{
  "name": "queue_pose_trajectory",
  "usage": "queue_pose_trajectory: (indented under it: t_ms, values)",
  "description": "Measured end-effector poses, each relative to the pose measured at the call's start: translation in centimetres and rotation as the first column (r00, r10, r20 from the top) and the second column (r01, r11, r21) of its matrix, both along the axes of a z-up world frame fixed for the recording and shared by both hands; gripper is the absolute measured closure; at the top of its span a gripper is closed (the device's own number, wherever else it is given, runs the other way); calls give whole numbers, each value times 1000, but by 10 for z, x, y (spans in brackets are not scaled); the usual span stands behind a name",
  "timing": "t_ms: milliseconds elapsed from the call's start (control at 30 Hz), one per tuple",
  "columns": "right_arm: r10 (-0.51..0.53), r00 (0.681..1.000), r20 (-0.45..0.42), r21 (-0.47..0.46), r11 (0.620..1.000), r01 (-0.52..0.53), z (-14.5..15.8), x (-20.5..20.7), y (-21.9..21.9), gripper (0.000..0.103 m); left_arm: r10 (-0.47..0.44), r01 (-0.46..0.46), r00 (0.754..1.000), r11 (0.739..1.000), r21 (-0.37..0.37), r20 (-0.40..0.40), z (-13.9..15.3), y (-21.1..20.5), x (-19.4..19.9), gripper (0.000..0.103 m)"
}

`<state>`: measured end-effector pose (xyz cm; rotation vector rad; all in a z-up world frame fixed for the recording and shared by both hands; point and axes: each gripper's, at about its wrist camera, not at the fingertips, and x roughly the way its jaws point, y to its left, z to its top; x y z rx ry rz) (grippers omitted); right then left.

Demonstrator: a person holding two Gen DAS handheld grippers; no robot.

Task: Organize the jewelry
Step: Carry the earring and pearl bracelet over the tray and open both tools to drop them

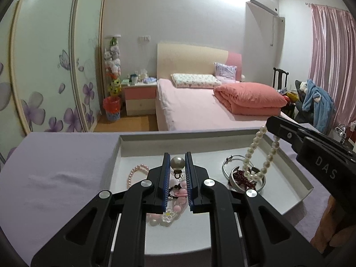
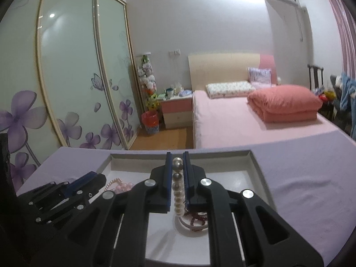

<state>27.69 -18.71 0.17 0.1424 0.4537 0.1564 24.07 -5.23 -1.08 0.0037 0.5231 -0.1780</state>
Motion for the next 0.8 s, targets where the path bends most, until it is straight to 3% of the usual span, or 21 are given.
queue_pose_trajectory:
  t_ms: [67,100,167,233,433,667,800]
  values:
    - [11,1000,-27,20,1000,-11,-4,6,-2,88,-3,2,999,1000,-22,-33,-3,3,5,88]
    - [14,999,-35,31,999,-13,-5,7,-5,74,-5,4,999,1000,-30,-44,-2,7,9,88]
    - [0,1000,-23,35,999,0,-5,5,-9,67,-9,5,998,998,-56,-62,-3,13,10,85]
    - [-11,1000,-22,34,999,12,-5,-1,-15,67,-3,-3,998,997,-78,-66,0,20,9,73]
    - [-32,999,-41,42,999,34,-8,-17,-29,67,23,-34,997,987,-155,-72,10,46,1,71]
    - [0,997,-77,38,999,3,-10,-47,-35,67,44,-54,997,986,-159,-69,16,64,-17,71]
    - [48,987,-156,8,999,-48,-22,-65,-33,67,54,-64,995,991,-118,-80,14,67,-33,57]
